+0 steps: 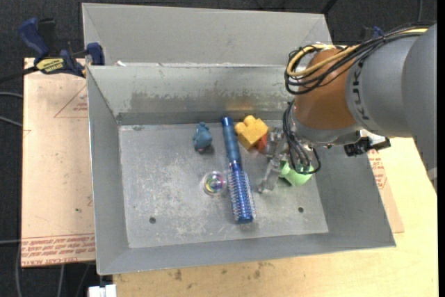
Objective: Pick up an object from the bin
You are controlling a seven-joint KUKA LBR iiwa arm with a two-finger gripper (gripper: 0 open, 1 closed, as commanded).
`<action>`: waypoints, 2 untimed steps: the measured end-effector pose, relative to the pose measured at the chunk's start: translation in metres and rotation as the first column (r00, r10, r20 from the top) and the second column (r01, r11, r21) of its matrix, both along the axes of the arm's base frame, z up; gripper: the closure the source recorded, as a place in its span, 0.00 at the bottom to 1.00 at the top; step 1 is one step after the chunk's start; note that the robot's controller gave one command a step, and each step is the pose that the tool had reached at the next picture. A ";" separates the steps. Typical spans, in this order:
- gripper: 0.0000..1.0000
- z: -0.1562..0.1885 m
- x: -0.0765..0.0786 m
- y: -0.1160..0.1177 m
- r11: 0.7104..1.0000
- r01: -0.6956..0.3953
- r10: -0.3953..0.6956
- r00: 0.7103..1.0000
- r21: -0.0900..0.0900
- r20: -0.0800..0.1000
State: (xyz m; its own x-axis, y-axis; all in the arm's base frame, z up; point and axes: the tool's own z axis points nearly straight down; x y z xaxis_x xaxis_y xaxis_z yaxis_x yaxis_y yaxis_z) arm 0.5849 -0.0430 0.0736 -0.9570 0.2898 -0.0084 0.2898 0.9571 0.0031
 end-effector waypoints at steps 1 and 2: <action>0.00 -0.003 -0.006 0.026 0.959 -0.285 0.285 0.959 0.000 -0.007; 0.00 0.035 0.018 -0.050 0.935 -0.355 0.355 0.935 -0.007 -0.002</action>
Offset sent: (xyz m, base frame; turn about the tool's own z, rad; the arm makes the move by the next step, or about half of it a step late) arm -0.0072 0.0246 -0.0036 -0.2897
